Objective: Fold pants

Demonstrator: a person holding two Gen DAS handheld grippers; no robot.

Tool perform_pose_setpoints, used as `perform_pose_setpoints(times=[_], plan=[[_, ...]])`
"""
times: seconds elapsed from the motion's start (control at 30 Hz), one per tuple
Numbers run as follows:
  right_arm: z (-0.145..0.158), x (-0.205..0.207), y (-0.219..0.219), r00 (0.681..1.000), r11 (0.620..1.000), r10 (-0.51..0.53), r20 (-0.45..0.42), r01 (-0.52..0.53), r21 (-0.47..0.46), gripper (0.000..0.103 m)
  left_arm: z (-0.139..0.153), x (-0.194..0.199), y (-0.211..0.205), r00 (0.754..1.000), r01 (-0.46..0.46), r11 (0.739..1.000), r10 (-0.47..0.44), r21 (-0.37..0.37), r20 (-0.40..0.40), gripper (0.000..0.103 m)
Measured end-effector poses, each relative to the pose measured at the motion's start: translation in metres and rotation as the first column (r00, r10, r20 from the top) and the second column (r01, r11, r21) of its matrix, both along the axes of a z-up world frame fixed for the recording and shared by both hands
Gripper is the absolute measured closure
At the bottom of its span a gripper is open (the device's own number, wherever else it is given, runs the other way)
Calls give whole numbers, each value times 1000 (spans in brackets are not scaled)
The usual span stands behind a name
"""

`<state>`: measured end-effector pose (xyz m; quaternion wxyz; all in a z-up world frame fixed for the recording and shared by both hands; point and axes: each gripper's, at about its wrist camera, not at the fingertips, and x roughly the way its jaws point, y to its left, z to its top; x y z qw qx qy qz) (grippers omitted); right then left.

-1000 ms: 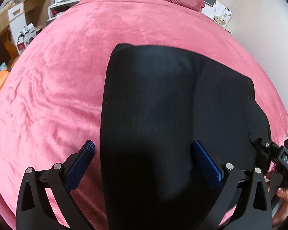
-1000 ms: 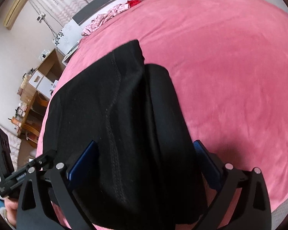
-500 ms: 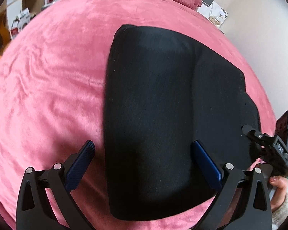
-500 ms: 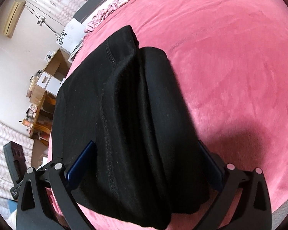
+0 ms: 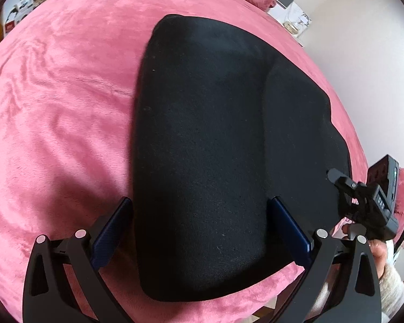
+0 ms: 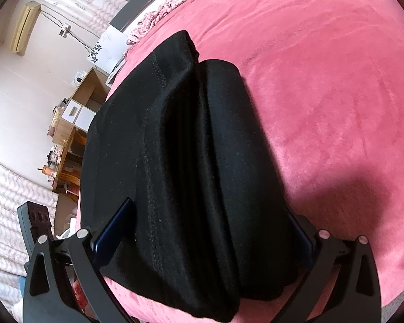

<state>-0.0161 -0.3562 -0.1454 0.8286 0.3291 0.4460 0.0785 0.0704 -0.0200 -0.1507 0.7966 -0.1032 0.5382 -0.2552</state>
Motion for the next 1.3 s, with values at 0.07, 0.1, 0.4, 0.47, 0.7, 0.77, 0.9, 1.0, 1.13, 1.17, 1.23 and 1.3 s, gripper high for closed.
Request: perform_pose_setpoints(times=[0.07,0.1,0.4,0.47,0.7,0.77,0.9,1.0,1.13,1.17,1.23,1.3], plan=[[1,0,2,1000,1000,2,7,-2,1,2,-1,1,0,1000,2,1000,-2,-9,-8,3],[1,0,2,1000,1000,5,13,-5,5,2,0,3,0,1000,2,1000,-2,-7,-14,3],[3,5,3,999,998,27,44,-30,52,28,10,-6,-22,990,133,989,-136,63,39,12],[6,4,4,998,998,41,54,-43,43,35,12,-5,-14,991,129,990,-131,47,39,21],[27,0,19,988,994,97,119,-91,-57,52,33,-18,-11,979,145,987,-153,65,136,54],[36,-2,23,984,992,108,143,-98,-74,54,39,-21,-14,973,145,986,-157,80,169,57],[54,-2,26,974,992,116,197,-102,-80,56,58,-30,-12,957,138,987,-154,81,245,60],[66,6,28,963,990,128,238,-109,-90,56,74,-28,-13,940,122,990,-140,76,311,60],[75,33,35,951,986,150,271,-124,-111,56,88,-14,-17,908,108,986,-151,130,391,60],[77,41,37,948,986,153,278,-126,-114,56,92,-7,-18,902,100,985,-150,142,406,60],[82,60,40,941,984,161,298,-129,-124,56,97,7,-21,896,82,985,-140,152,423,60],[89,80,43,930,981,170,325,-129,-143,56,101,24,-23,890,64,986,-127,156,438,60]])
